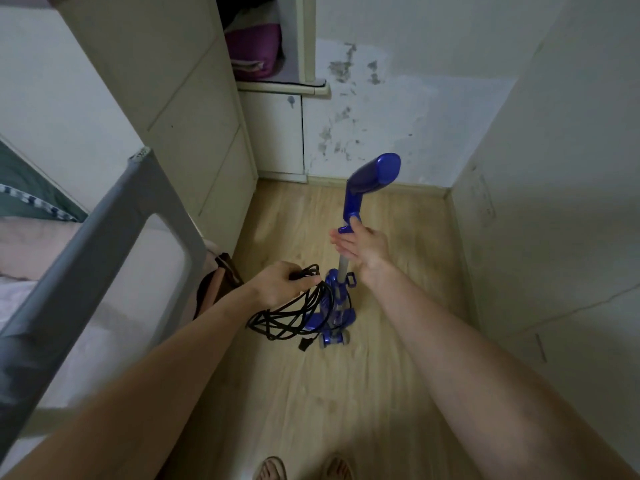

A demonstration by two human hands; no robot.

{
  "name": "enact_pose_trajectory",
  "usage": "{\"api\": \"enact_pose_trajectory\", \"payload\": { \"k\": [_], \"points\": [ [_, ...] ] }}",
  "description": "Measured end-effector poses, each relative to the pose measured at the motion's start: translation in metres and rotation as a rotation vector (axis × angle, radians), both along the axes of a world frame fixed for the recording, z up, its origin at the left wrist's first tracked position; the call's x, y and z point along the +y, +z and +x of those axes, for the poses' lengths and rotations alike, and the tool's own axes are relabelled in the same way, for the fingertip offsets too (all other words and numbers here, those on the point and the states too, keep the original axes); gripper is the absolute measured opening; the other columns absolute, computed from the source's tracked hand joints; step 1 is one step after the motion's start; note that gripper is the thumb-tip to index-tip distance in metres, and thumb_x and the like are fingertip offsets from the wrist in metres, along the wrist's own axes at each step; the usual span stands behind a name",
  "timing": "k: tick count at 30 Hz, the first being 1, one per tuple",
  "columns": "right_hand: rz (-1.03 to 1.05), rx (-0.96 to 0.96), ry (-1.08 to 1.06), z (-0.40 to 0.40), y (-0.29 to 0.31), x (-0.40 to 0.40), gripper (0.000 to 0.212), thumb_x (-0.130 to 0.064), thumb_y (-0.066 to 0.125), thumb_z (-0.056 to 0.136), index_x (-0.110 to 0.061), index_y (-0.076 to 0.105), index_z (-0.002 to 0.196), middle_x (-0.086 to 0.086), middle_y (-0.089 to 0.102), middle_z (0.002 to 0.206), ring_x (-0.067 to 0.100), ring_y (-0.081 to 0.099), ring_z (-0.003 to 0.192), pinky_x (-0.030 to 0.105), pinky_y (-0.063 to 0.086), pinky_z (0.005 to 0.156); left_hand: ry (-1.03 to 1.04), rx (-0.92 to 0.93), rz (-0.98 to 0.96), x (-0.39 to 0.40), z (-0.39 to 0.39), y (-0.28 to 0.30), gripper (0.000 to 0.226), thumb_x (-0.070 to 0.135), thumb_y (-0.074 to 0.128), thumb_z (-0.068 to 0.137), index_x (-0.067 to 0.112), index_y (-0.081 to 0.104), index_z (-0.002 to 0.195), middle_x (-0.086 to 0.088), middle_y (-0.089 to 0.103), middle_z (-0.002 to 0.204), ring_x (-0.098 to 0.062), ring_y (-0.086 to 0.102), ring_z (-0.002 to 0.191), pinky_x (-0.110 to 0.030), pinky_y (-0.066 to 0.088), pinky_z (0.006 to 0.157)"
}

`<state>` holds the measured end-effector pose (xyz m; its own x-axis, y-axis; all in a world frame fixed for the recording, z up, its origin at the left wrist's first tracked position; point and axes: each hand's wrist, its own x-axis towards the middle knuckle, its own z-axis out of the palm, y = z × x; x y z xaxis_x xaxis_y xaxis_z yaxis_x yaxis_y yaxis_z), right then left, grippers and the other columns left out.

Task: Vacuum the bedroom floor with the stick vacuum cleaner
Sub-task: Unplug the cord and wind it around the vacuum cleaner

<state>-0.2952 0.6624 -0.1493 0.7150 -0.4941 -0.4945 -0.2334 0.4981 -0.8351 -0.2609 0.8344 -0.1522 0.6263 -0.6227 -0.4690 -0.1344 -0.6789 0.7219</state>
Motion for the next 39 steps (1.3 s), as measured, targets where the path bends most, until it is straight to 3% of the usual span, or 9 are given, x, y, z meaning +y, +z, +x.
{"api": "enact_pose_trajectory", "payload": {
  "k": [3,6,9,11,15,19,25,35,39],
  "points": [
    [0.554,-0.166,-0.146,0.003,0.005,-0.003,0.03,-0.021,0.043,0.104,-0.005,0.047,0.129,0.018,0.074,0.095,0.025,0.074,0.084,0.034,0.058,0.074,-0.013,0.0,0.012,0.001,0.002,-0.001,0.037,0.046,0.055,0.092,0.011,0.061,0.084,-0.001,0.05,0.066,-0.014,0.046,0.061,-0.029,0.041,0.065],
    [0.679,-0.153,-0.185,0.003,0.006,-0.006,0.035,-0.022,0.037,0.105,-0.001,0.047,0.131,0.018,0.074,0.087,0.023,0.073,0.07,0.031,0.057,0.061,-0.044,-0.002,0.015,0.001,0.004,-0.002,0.029,0.042,0.057,0.092,0.014,0.064,0.089,0.001,0.053,0.068,-0.012,0.049,0.063,-0.029,0.042,0.066],
    [0.486,-0.024,-0.081,-0.004,0.004,-0.009,0.04,-0.031,0.036,0.105,0.0,0.052,0.125,0.015,0.074,0.091,0.021,0.071,0.072,0.03,0.054,0.066,-0.049,-0.01,-0.011,-0.003,0.006,0.001,0.028,0.038,0.058,0.093,0.013,0.065,0.103,0.0,0.06,0.078,-0.011,0.054,0.07,-0.025,0.043,0.069],
    [0.169,0.066,-0.037,-0.011,0.0,-0.011,0.033,-0.03,0.041,0.103,-0.004,0.055,0.119,0.013,0.072,0.101,0.021,0.068,0.082,0.029,0.054,0.07,-0.051,-0.013,-0.026,-0.007,0.008,0.003,0.028,0.036,0.058,0.093,0.013,0.065,0.108,-0.003,0.065,0.089,-0.011,0.058,0.079,-0.024,0.045,0.073],
    [-0.53,0.055,0.075,-0.016,-0.002,-0.014,0.023,-0.018,0.061,0.093,-0.014,0.056,0.115,0.002,0.063,0.112,0.014,0.061,0.097,0.028,0.053,0.084,-0.086,-0.001,-0.025,-0.018,0.01,0.005,0.02,0.035,0.058,0.093,0.019,0.063,0.105,0.008,0.061,0.082,-0.005,0.056,0.076,-0.02,0.04,0.065],
    [-0.888,0.037,0.142,-0.009,-0.004,-0.012,0.027,-0.029,0.075,0.083,-0.022,0.056,0.101,-0.006,0.062,0.104,0.008,0.059,0.09,0.021,0.048,0.077,-0.116,0.001,-0.013,-0.029,0.01,0.004,0.019,0.032,0.058,0.094,0.018,0.062,0.106,0.009,0.06,0.083,-0.003,0.055,0.077,-0.019,0.04,0.066],
    [-0.95,0.077,0.06,-0.005,-0.002,-0.016,0.014,-0.029,0.067,0.09,-0.018,0.058,0.09,-0.012,0.058,0.081,-0.001,0.054,0.07,0.012,0.038,0.059,-0.162,-0.011,0.003,-0.034,0.011,0.006,0.021,0.029,0.057,0.094,0.013,0.062,0.108,0.006,0.058,0.08,-0.007,0.054,0.074,-0.021,0.041,0.066],
    [-0.887,0.037,0.125,-0.025,-0.006,-0.025,0.036,-0.03,0.069,0.088,-0.011,0.063,0.118,-0.002,0.068,0.106,0.008,0.063,0.095,0.019,0.049,0.083,-0.206,0.008,-0.073,-0.042,0.015,0.02,0.016,0.024,0.056,0.095,0.014,0.061,0.107,-0.01,0.063,0.095,-0.017,0.057,0.084,-0.028,0.047,0.076],
    [-0.977,0.028,0.057,-0.011,0.003,-0.023,0.016,-0.023,0.072,0.086,-0.011,0.072,0.096,-0.005,0.07,0.087,0.006,0.064,0.079,0.024,0.053,0.077,-0.207,-0.006,-0.067,-0.049,0.014,0.022,0.016,0.025,0.056,0.095,0.014,0.061,0.105,-0.002,0.06,0.083,-0.012,0.055,0.074,-0.025,0.045,0.069]
  ]
}}
